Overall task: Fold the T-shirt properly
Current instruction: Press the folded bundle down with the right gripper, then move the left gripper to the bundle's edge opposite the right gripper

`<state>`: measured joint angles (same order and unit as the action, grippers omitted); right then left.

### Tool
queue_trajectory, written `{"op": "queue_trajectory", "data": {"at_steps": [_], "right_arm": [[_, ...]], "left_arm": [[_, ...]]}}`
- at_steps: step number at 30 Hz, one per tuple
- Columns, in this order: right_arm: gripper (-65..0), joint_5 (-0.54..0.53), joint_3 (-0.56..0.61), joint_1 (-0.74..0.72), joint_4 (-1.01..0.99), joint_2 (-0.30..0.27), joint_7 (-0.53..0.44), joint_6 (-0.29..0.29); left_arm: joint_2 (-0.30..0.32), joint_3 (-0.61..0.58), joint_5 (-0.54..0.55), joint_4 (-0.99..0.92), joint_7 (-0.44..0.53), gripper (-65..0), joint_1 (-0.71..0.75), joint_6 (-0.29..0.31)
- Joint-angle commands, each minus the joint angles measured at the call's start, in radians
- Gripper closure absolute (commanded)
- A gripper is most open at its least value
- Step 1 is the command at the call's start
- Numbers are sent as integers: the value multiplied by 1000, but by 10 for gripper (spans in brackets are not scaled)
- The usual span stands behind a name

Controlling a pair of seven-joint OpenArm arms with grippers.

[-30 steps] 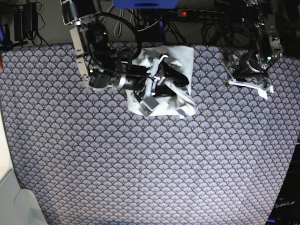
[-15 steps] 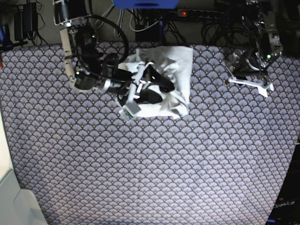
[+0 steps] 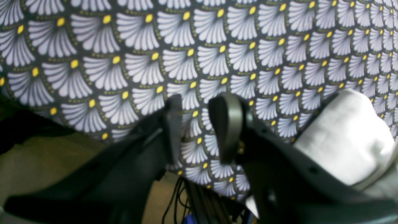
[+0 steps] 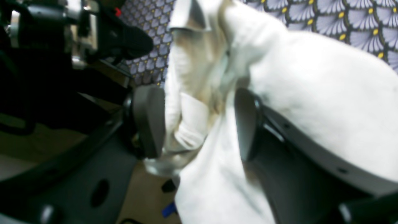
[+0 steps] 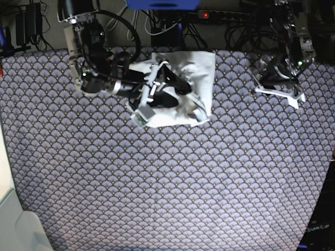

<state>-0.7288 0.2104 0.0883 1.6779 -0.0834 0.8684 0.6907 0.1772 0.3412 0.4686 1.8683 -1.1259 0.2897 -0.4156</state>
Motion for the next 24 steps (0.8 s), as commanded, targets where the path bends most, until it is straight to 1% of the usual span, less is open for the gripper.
{"op": "queue_trajectory", "data": {"at_steps": [1, 10, 16, 18, 20, 21, 24], "right_arm": [[-365, -27, -1, -9, 44, -2, -25, 7], [-365, -27, -2, 28, 164, -2, -24, 7], [-365, -27, -2, 21, 74, -11, -27, 7], [-364, -27, -2, 21, 44, -28, -58, 7], [-363, -27, -2, 24, 31, -32, -114, 7], [-363, -27, -1, 28, 29, -45, -139, 7], [-361, -27, 2, 31, 29, -65, -171, 7]], "left_arm": [[8, 3, 2, 20, 5, -195, -5, 2], [8, 5, 2, 20, 5, -195, -5, 2], [8, 5, 2, 30, 5, -195, -4, 2], [8, 5, 2, 63, 5, -195, 1, 2], [8, 6, 2, 93, 2, -195, 3, 2], [8, 6, 2, 106, 0, -195, 3, 2], [8, 6, 3, 130, -3, -195, 3, 2]]}}
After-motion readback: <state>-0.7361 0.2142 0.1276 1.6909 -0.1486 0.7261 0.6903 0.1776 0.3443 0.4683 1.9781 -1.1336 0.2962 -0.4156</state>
